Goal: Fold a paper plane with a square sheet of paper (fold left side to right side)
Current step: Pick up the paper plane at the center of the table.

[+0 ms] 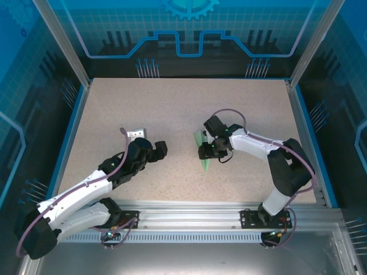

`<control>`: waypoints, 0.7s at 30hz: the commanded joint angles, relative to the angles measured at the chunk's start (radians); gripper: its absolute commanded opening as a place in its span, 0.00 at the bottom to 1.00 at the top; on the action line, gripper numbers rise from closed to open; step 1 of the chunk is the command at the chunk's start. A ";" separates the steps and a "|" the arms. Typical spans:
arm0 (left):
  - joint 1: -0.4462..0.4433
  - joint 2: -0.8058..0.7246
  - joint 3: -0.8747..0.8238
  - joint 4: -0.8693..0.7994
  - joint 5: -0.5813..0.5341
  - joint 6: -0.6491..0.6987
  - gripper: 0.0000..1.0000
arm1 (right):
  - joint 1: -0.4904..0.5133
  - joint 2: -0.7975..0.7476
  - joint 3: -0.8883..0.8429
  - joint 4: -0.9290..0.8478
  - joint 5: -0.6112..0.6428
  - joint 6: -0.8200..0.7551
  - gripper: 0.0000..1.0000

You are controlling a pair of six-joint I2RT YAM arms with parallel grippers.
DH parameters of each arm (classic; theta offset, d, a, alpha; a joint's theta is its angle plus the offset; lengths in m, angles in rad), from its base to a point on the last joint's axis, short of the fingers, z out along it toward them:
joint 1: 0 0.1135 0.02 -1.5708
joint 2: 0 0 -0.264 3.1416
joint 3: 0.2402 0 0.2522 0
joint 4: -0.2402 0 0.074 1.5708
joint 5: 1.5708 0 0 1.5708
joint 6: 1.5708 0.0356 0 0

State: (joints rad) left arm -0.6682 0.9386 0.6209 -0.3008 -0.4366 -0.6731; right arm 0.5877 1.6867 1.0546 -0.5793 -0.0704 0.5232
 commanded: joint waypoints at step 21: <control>0.006 -0.023 -0.017 0.027 0.042 0.048 0.99 | 0.070 0.234 0.201 -0.109 0.125 0.015 0.20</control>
State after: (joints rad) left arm -0.6682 0.9379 0.6189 -0.2798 -0.4099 -0.6510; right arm 0.6426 1.9007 1.2236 -0.6380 0.0242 0.5304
